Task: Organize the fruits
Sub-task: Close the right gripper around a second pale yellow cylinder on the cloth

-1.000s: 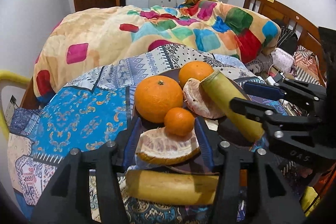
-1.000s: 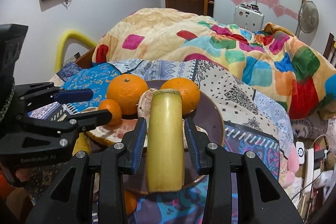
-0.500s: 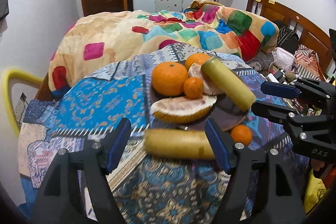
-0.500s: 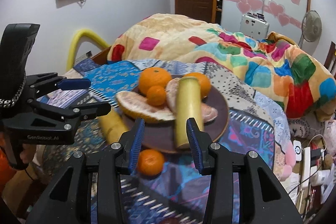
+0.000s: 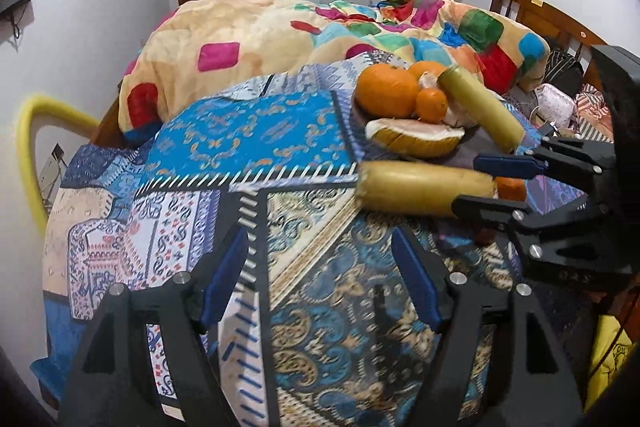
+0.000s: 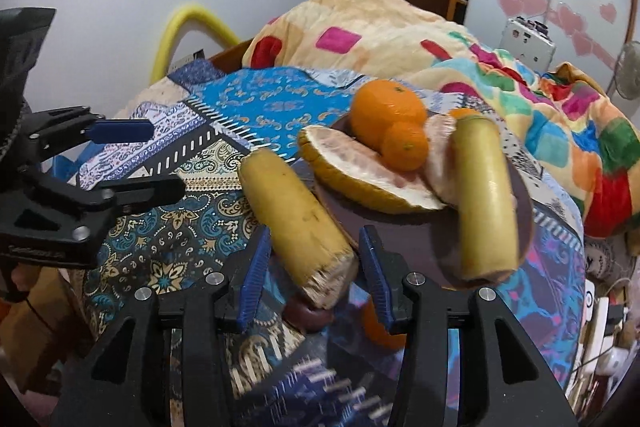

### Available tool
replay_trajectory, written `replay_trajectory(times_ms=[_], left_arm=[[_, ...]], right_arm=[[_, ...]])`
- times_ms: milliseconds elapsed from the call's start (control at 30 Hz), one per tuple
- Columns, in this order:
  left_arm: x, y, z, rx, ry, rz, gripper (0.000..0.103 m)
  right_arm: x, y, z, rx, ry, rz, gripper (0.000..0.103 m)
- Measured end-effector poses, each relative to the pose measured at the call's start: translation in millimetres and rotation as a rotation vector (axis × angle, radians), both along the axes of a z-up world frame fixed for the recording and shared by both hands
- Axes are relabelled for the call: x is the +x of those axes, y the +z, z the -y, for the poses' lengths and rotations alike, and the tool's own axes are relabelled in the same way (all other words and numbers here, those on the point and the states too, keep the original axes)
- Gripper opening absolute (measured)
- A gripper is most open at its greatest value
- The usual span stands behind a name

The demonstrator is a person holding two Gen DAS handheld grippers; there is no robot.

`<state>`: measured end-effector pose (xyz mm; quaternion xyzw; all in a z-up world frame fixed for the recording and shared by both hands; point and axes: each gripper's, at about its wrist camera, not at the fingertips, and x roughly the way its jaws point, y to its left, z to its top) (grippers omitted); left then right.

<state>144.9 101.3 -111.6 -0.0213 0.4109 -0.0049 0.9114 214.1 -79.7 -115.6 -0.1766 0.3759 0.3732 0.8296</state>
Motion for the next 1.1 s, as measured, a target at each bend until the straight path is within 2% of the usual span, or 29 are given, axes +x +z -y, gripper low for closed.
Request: replay_trajectory(times_ms=[167, 367, 500, 600, 700, 833, 1000, 1100], left_arm=[[-1, -8, -5, -0.014, -0.001, -0.011, 0.074], [-3, -12, -4, -0.035, -0.007, -0.013, 0.074], [-6, -12, 1, -0.030, -0.020, -0.004, 0.074], [-7, -12, 2, -0.028, -0.021, 0.000, 0.074], [-8, -11, 3, -0.029, -0.018, 0.000, 0.074], [-13, -7, 2, -0.035, -0.014, 0.011, 0.074], [-22, -3, 2, -0.034, -0.013, 0.018, 0.074], [-29, -1, 2, -0.040, -0.016, 0.022, 0.074]], right_arm=[[-4, -2, -8, -0.039, 0.013, 0.020, 0.046], [-8, 0, -9, -0.077, 0.029, 0.019, 0.042], [-11, -2, -12, -0.116, 0.061, 0.019, 0.045], [-13, -4, -16, -0.160, 0.063, 0.050, 0.043], [-11, 0, -16, -0.149, 0.060, 0.033, 0.040], [-12, 12, -12, -0.079, 0.044, -0.019, 0.036], [-34, 14, -15, -0.090, 0.050, -0.015, 0.034], [-44, 8, -12, -0.097, 0.055, -0.060, 0.034]])
